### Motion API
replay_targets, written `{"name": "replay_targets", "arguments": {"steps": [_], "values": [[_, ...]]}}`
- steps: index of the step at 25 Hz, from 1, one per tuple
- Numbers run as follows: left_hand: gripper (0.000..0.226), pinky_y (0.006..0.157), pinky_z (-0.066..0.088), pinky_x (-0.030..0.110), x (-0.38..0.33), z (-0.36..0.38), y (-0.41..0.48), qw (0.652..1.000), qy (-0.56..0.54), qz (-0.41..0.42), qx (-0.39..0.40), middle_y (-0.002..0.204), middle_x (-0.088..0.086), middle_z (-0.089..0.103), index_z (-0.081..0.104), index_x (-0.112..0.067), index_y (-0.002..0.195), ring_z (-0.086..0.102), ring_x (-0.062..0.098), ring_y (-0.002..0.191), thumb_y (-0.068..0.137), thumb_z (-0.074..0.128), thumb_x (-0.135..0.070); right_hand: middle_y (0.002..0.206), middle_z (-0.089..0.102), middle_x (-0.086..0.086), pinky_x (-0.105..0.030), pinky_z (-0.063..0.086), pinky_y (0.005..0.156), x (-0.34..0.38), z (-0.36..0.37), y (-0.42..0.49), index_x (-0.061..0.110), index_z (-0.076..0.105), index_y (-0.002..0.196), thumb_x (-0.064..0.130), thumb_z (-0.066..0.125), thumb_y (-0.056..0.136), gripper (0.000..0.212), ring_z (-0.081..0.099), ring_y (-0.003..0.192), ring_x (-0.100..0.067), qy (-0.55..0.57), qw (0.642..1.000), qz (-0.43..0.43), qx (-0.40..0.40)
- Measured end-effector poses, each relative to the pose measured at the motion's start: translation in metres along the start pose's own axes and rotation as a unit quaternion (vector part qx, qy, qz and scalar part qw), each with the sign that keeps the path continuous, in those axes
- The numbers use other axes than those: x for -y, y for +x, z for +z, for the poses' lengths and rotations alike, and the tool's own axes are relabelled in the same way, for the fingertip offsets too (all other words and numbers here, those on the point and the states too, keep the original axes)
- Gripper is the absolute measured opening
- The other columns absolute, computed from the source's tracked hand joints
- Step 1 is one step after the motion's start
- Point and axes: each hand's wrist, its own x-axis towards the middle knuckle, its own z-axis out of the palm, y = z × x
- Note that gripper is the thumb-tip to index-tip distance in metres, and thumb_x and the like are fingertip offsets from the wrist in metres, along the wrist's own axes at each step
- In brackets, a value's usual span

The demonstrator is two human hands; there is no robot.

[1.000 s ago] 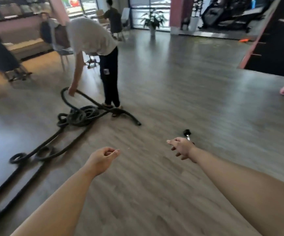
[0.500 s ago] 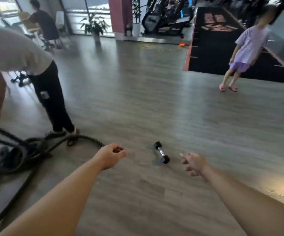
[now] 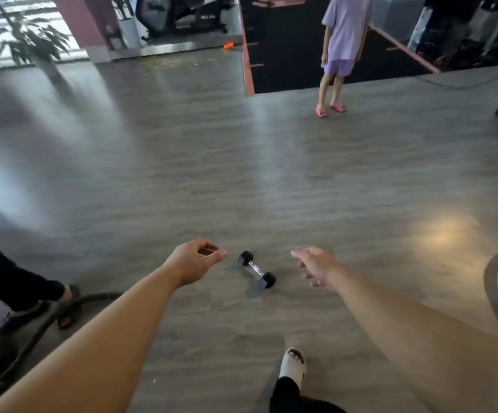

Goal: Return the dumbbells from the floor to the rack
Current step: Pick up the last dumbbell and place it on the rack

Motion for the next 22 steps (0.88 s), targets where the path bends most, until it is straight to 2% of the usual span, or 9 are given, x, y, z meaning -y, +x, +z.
{"name": "replay_targets", "arguments": {"steps": [4,8,11,15,17,20,22], "values": [[0.027,0.072,0.046,0.023,-0.018,-0.038,0.076,1.000,0.016,-0.002,0.000,0.095,-0.014,0.071,0.072,-0.032,0.102,0.064,0.001,0.090,0.088,0.072,-0.055,0.096,0.057,-0.003,-0.025,0.039,0.051,0.023,0.004,0.071,0.017,0.064,0.108,0.045,0.068,0.093,0.032,0.049,0.064,-0.018,-0.010,0.999,0.043,-0.012],[0.033,0.074,0.044,0.026,-0.020,-0.069,0.142,1.000,0.006,-0.021,-0.015,0.100,-0.015,0.069,0.073,-0.032,0.105,0.062,0.003,0.090,0.088,0.069,-0.060,0.093,0.057,-0.002,-0.029,0.043,0.057,0.056,0.006,0.128,0.015,0.064,0.108,0.049,0.068,0.091,0.038,0.051,0.069,-0.019,-0.016,0.999,0.050,-0.014],[0.036,0.078,0.047,0.027,-0.016,-0.069,0.192,0.999,0.024,-0.030,0.021,0.100,-0.014,0.069,0.072,-0.030,0.107,0.064,0.006,0.094,0.087,0.071,-0.060,0.099,0.061,0.000,-0.032,0.047,0.061,0.071,0.009,0.163,0.016,0.066,0.115,0.051,0.068,0.090,0.043,0.055,0.077,-0.020,-0.008,0.998,0.058,-0.030],[0.035,0.081,0.046,0.028,0.001,-0.052,0.298,0.996,0.048,-0.002,0.069,0.094,-0.018,0.067,0.071,-0.027,0.108,0.064,0.008,0.092,0.088,0.072,-0.055,0.110,0.065,-0.004,-0.036,0.051,0.067,0.063,0.037,0.231,0.017,0.065,0.108,0.048,0.068,0.091,0.036,0.057,0.084,-0.021,0.005,0.993,0.094,-0.066],[0.037,0.087,0.050,0.030,0.016,-0.032,0.358,0.993,0.059,0.011,0.106,0.098,-0.014,0.070,0.072,-0.027,0.109,0.066,0.009,0.096,0.087,0.072,-0.057,0.112,0.065,-0.007,-0.041,0.055,0.076,0.056,0.054,0.263,0.014,0.064,0.116,0.048,0.066,0.094,0.040,0.060,0.089,-0.024,0.013,0.987,0.142,-0.073],[0.043,0.088,0.046,0.028,0.031,0.004,0.441,0.980,0.074,0.004,0.183,0.106,-0.009,0.070,0.072,-0.025,0.116,0.065,0.013,0.103,0.088,0.071,-0.058,0.125,0.066,-0.013,-0.054,0.056,0.094,0.053,0.075,0.309,0.004,0.062,0.132,0.045,0.066,0.097,0.054,0.064,0.114,-0.038,0.034,0.973,0.202,-0.109],[0.046,0.088,0.045,0.027,0.049,0.034,0.495,0.973,0.069,0.004,0.220,0.109,-0.009,0.069,0.070,-0.024,0.119,0.065,0.013,0.105,0.088,0.070,-0.059,0.120,0.068,-0.016,-0.060,0.055,0.099,0.049,0.093,0.353,0.001,0.062,0.129,0.042,0.067,0.097,0.052,0.065,0.112,-0.038,0.053,0.965,0.217,-0.138]]}}
